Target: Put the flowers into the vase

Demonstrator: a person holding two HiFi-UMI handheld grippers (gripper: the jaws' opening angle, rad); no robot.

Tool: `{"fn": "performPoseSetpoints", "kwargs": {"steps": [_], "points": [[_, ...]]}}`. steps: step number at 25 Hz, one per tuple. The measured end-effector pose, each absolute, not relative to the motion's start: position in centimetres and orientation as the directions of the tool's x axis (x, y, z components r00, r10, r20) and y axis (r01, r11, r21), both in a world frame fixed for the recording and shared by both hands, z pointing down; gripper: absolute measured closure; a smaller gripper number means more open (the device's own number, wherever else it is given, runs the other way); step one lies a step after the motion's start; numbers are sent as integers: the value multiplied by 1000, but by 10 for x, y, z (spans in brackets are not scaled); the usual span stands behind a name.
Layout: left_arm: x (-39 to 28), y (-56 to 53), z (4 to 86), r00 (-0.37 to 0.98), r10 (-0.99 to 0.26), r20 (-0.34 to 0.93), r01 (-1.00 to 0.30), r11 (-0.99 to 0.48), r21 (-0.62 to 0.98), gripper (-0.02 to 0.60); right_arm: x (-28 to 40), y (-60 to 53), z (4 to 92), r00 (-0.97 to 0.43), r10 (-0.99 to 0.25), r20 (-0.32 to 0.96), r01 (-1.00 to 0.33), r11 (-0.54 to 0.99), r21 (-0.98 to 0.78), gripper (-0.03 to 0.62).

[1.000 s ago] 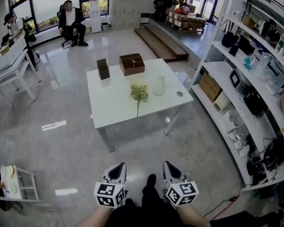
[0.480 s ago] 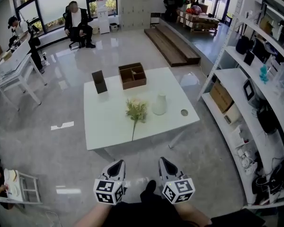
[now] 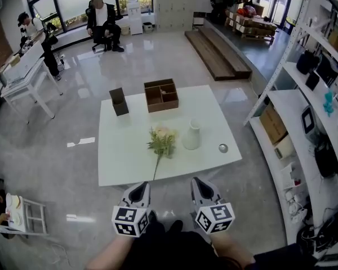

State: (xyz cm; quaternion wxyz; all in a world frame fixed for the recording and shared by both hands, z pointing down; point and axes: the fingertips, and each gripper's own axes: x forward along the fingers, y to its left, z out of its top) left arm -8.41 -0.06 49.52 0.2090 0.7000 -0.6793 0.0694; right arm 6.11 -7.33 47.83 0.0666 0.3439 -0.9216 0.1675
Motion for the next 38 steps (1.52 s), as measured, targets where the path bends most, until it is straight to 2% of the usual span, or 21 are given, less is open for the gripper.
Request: {"fn": "performPoseSetpoints", "kwargs": {"steps": [18, 23, 30, 35, 36, 37, 38], "points": [[-151, -93, 504, 213, -904, 370, -966, -138, 220, 578, -16, -154, 483, -671, -698, 250, -741, 619, -260, 591], [-157, -108, 511, 221, -895, 386, -964, -141, 226, 578, -29, -163, 488, -681, -682, 265, -732, 628, -264, 591], [-153, -126, 551, 232, -840, 491, -963, -129, 236, 578, -25, -179, 491, -684, -675, 276, -729, 631, -266, 591], [-136, -144, 617, 328, -688, 648, -932, -124, 340, 577, -20, -186, 498, -691, -664, 286, -723, 628, -289, 591], [-131, -148, 630, 359, -647, 673, -919, -118, 377, 545, -21, -186, 499, -694, -660, 287, -720, 629, -293, 591], [-126, -152, 641, 384, -608, 695, -909, -116, 401, 475, -22, -186, 500, -698, -656, 289, -716, 632, -296, 591], [-123, -156, 651, 399, -572, 716, -904, -117, 411, 449, -23, -186, 501, -702, -651, 291, -713, 635, -298, 591]]}}
